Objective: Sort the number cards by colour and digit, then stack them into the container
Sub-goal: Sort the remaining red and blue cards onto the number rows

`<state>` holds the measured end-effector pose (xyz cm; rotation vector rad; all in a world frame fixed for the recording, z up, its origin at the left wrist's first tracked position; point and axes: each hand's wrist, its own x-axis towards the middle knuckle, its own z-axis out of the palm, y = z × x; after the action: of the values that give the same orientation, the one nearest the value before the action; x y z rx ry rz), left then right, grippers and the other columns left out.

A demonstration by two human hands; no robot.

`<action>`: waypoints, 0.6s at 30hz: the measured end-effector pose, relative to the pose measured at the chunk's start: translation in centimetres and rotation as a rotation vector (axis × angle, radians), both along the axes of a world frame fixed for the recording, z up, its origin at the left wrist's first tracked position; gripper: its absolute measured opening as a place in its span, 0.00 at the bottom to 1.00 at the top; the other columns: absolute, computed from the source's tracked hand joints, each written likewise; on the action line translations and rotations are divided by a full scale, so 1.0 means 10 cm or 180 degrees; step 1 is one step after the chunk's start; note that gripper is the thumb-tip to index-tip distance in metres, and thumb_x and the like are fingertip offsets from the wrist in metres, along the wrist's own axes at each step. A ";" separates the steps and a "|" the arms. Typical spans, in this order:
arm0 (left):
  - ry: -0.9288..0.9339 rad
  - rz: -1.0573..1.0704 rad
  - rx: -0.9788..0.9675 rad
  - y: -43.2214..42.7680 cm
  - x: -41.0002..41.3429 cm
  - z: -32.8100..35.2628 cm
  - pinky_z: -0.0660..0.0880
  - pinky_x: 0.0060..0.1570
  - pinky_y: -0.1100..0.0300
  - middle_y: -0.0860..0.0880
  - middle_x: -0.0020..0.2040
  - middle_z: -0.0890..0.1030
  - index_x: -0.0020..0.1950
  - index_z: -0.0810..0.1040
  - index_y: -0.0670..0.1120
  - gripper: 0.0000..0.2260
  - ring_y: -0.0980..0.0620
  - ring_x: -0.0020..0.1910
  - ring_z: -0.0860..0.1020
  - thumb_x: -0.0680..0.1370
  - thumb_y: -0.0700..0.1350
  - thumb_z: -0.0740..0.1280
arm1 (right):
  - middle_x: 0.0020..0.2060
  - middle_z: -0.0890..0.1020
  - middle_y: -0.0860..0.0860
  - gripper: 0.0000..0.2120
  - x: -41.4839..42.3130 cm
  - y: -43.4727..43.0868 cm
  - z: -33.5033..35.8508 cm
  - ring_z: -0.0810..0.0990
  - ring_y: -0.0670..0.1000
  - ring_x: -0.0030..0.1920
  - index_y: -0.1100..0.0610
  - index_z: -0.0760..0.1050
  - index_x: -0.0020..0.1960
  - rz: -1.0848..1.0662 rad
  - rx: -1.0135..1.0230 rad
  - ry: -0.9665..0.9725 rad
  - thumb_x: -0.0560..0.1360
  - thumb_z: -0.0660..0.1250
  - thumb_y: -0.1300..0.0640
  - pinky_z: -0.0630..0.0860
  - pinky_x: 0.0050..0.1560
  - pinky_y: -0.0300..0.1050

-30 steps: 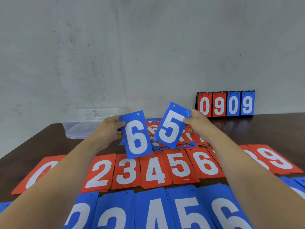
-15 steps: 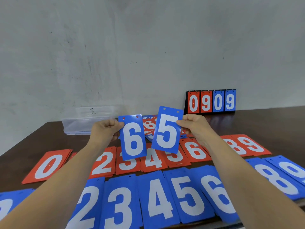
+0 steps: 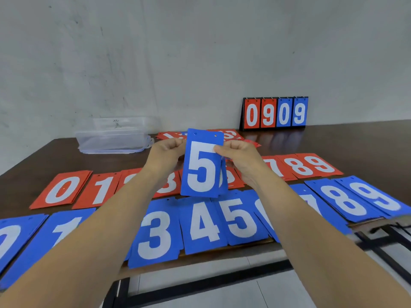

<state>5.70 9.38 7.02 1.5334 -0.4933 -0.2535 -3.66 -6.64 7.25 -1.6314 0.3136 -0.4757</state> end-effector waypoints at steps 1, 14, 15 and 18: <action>0.0074 -0.0042 -0.0064 -0.02 -0.05 0.00 0.79 0.43 0.55 0.46 0.38 0.84 0.40 0.79 0.43 0.09 0.47 0.38 0.81 0.80 0.43 0.66 | 0.43 0.85 0.52 0.08 -0.03 -0.01 -0.03 0.84 0.49 0.45 0.59 0.76 0.42 -0.0056 -0.0044 0.0031 0.75 0.71 0.56 0.80 0.43 0.41; 0.0470 0.0062 0.0102 -0.39 -0.71 -0.12 0.80 0.37 0.61 0.48 0.44 0.85 0.45 0.79 0.42 0.04 0.53 0.42 0.85 0.78 0.41 0.68 | 0.43 0.85 0.47 0.05 -0.64 -0.44 -0.12 0.85 0.46 0.44 0.51 0.81 0.43 -0.0137 -0.0036 -0.0001 0.76 0.69 0.58 0.82 0.44 0.42; 0.0528 0.0137 0.0097 -0.42 -0.72 -0.13 0.81 0.38 0.60 0.48 0.46 0.85 0.46 0.80 0.42 0.04 0.52 0.44 0.84 0.78 0.41 0.68 | 0.46 0.85 0.48 0.06 -0.70 -0.52 -0.12 0.85 0.48 0.46 0.51 0.81 0.46 -0.0141 0.0021 -0.0012 0.76 0.68 0.60 0.82 0.46 0.44; 0.0630 0.0341 0.0249 -0.41 -0.77 -0.17 0.82 0.44 0.55 0.46 0.49 0.84 0.50 0.80 0.42 0.05 0.49 0.47 0.84 0.78 0.43 0.69 | 0.51 0.84 0.51 0.12 -0.87 -0.81 -0.19 0.85 0.48 0.46 0.54 0.81 0.53 -0.0208 0.0135 -0.0017 0.75 0.68 0.67 0.82 0.43 0.43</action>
<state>-2.05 5.27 5.37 1.5863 -0.2467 -0.3408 -12.31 -14.71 5.40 -1.5820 0.3716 -0.5197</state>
